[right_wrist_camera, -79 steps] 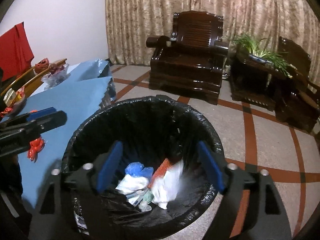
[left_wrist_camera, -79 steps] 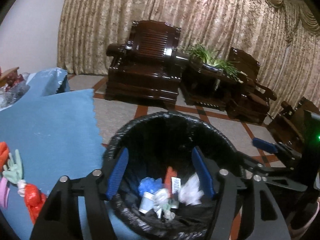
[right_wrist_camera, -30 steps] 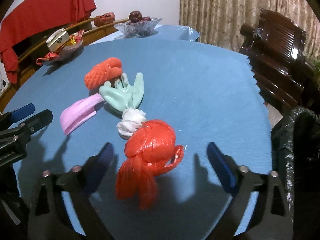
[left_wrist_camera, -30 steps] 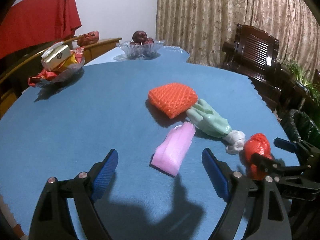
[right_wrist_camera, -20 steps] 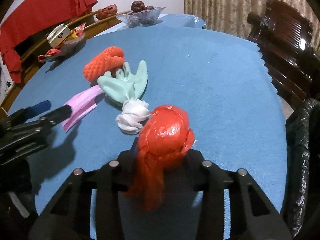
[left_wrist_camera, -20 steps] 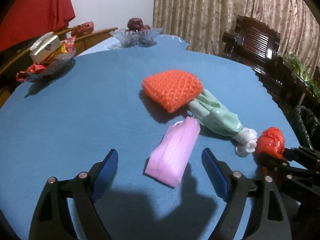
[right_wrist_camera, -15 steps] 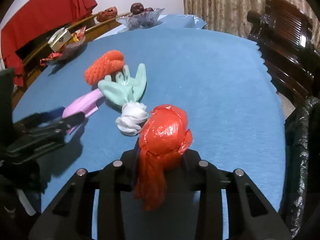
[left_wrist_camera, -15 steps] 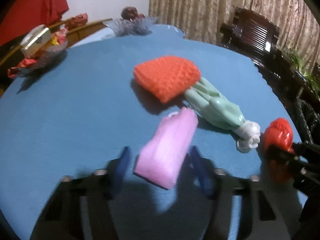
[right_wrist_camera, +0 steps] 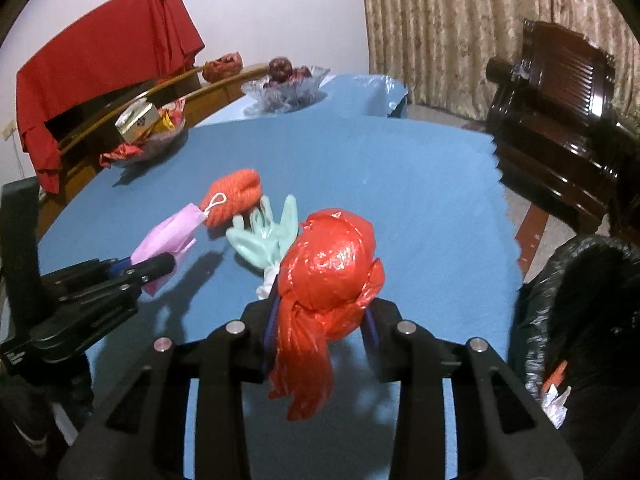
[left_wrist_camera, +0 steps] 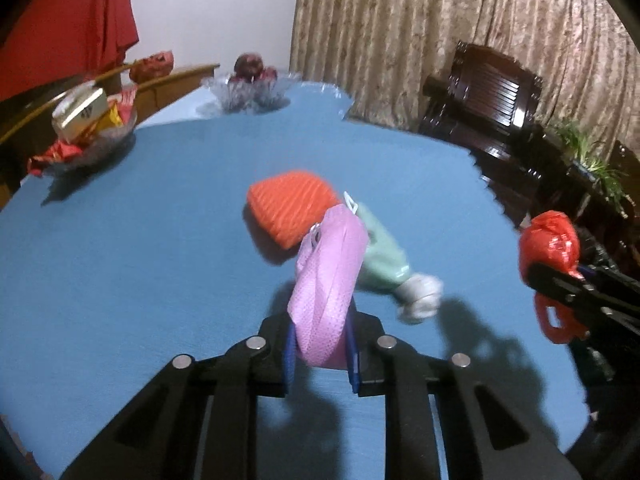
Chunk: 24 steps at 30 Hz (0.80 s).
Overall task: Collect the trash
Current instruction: 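Grasp the pink mesh bag with the left tool while the right tool lifts the red bag, then carry pink and red bags over the bin and open both tools to drop them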
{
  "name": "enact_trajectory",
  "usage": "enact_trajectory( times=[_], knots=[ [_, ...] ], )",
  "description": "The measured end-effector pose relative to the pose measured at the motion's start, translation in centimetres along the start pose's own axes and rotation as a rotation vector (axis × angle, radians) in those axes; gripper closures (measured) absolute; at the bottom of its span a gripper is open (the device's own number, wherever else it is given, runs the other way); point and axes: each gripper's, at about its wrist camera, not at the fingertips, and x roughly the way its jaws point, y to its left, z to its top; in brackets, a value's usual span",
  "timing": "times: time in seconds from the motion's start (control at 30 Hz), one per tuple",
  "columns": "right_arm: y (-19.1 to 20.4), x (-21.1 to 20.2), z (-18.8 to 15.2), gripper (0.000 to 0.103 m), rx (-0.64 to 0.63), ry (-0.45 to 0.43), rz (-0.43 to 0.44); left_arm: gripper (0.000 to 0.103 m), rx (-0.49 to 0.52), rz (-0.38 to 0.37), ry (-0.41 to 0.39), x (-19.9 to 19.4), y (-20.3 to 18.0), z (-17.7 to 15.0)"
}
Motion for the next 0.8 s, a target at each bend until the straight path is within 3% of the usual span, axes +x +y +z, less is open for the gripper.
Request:
enact_trajectory(
  times=[0.37, 0.8],
  knots=[
    [-2.0, -6.3, 0.7, 0.069, 0.016, -0.089, -0.035, 0.083, 0.053, -0.049, -0.08, -5.0, -5.6, 1.9],
    [-7.6, -12.6, -0.5, 0.069, 0.078, -0.159, -0.124, 0.083, 0.133, -0.158, -0.114, -6.6, -12.7, 2.4]
  ],
)
